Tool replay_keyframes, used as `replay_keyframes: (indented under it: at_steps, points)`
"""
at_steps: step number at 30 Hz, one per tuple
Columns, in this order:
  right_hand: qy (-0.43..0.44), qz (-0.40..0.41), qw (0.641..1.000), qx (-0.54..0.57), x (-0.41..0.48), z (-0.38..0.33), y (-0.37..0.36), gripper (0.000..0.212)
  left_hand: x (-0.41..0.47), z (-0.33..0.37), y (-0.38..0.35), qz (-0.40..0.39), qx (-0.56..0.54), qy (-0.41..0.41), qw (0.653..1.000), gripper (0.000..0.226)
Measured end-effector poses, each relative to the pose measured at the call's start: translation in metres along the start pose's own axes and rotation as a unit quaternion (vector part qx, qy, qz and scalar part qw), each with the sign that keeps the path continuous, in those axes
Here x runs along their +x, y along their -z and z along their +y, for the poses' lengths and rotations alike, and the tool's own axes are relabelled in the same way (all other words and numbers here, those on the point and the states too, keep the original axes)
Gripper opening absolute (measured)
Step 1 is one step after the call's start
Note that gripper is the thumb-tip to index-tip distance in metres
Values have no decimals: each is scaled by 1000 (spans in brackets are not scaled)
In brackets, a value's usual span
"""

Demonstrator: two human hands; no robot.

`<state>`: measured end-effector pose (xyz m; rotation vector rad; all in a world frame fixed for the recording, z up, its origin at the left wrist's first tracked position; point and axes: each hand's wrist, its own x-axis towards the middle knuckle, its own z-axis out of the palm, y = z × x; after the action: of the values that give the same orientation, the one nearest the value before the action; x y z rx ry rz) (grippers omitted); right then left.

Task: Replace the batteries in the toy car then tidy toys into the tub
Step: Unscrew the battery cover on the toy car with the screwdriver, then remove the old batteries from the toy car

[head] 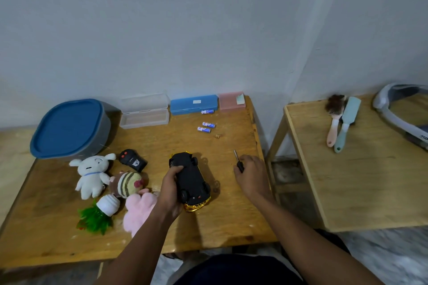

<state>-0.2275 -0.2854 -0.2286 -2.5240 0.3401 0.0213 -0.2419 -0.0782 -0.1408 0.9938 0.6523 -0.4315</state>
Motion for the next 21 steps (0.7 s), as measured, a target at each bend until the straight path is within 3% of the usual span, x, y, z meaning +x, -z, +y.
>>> replay_keyframes:
  at_steps: [7,12,15,17,21]
  points:
    - [13,-12,1000,1,3,1,6,48,0,-2,-5,-22,-14,-8,1000,38]
    - [56,26,998,-10,0,-11,10,64,0,2,-4,-28,-18,-2,999,40]
    - [108,39,993,33,-2,-40,15,54,-1,4,-4,-14,-10,-1,1000,42]
    - [156,14,983,92,-4,-63,18,42,1,6,-1,-2,-4,1,1000,47]
    - [245,-59,963,93,-11,-97,15,38,4,10,5,25,-3,2,1000,47]
